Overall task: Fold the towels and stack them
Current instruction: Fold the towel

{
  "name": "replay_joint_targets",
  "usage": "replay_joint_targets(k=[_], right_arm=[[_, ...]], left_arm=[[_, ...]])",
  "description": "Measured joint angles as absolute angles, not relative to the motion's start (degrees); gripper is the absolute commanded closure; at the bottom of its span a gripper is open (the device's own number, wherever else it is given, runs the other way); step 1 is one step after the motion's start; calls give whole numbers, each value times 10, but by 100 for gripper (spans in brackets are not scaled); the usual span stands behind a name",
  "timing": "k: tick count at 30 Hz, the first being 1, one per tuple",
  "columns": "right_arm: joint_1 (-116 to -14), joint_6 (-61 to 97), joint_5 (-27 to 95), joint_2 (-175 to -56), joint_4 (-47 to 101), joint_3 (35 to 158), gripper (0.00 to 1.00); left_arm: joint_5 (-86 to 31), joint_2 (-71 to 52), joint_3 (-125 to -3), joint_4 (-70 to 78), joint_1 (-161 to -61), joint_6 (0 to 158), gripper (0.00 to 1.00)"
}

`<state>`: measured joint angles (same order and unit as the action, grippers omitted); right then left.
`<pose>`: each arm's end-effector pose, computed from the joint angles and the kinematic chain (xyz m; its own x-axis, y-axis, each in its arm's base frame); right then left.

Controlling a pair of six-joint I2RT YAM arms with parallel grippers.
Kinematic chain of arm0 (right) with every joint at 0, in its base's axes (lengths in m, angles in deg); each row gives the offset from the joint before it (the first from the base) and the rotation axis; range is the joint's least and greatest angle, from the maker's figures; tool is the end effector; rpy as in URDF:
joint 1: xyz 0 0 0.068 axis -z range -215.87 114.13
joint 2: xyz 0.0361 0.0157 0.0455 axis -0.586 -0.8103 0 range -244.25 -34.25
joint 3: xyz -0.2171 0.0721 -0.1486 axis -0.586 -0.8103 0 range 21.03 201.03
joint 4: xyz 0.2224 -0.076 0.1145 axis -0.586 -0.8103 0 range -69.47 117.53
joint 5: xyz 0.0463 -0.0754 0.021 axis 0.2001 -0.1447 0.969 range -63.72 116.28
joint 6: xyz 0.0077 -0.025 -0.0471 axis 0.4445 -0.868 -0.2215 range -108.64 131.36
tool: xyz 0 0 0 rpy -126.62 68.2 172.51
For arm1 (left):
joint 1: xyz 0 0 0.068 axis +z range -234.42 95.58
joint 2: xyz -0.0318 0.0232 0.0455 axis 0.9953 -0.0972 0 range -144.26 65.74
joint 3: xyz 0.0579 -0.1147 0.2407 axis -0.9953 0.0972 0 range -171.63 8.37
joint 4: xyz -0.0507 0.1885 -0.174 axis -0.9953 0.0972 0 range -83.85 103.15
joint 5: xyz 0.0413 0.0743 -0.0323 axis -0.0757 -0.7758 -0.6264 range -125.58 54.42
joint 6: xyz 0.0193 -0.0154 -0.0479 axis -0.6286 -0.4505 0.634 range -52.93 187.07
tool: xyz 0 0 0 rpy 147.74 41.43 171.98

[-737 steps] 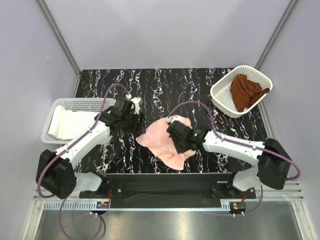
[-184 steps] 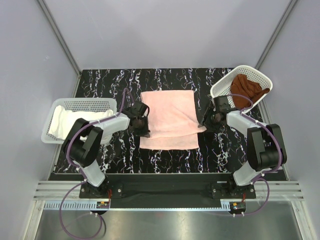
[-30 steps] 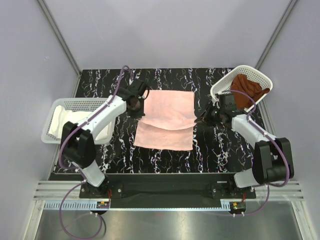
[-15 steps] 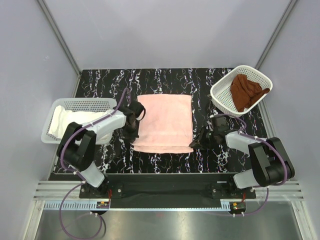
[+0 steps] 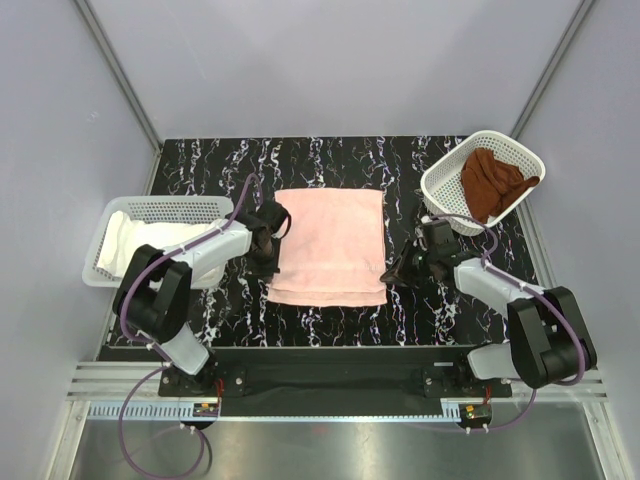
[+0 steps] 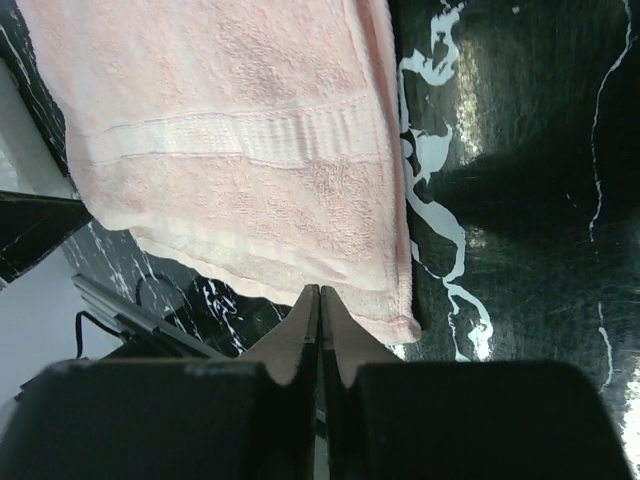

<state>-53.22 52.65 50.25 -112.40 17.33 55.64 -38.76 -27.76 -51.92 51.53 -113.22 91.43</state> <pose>0.2323 0.0875 0.1608 -0.9094 0.3477 -0.2284 0.1308 0.7602 0.6364 0.2601 -0.1407 0.1857 -0.9770 0.0671 -0.2026 0.0751 0.9967 -0.0321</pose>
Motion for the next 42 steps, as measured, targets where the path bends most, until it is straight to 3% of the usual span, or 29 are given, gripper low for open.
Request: replay_joint_targets(k=[2, 3, 13, 26, 36, 42], right_arm=[[-532, 525, 491, -1110, 161, 564, 75], [-532, 523, 485, -1105, 156, 565, 73], [-534, 538, 449, -1103, 112, 565, 65], [-549, 574, 432, -1164, 116, 572, 67], [-553, 582, 417, -1173, 131, 574, 83], [-554, 582, 415, -1175, 131, 574, 88]], left_arm=[[-387, -278, -519, 515, -1132, 914, 100], [-386, -278, -519, 515, -1132, 914, 100], [-377, -278, -519, 508, -1132, 914, 100], [-373, -278, -519, 497, -1132, 914, 100], [-373, -278, -519, 495, -1132, 914, 100], [-372, -278, -519, 493, -1132, 914, 100]])
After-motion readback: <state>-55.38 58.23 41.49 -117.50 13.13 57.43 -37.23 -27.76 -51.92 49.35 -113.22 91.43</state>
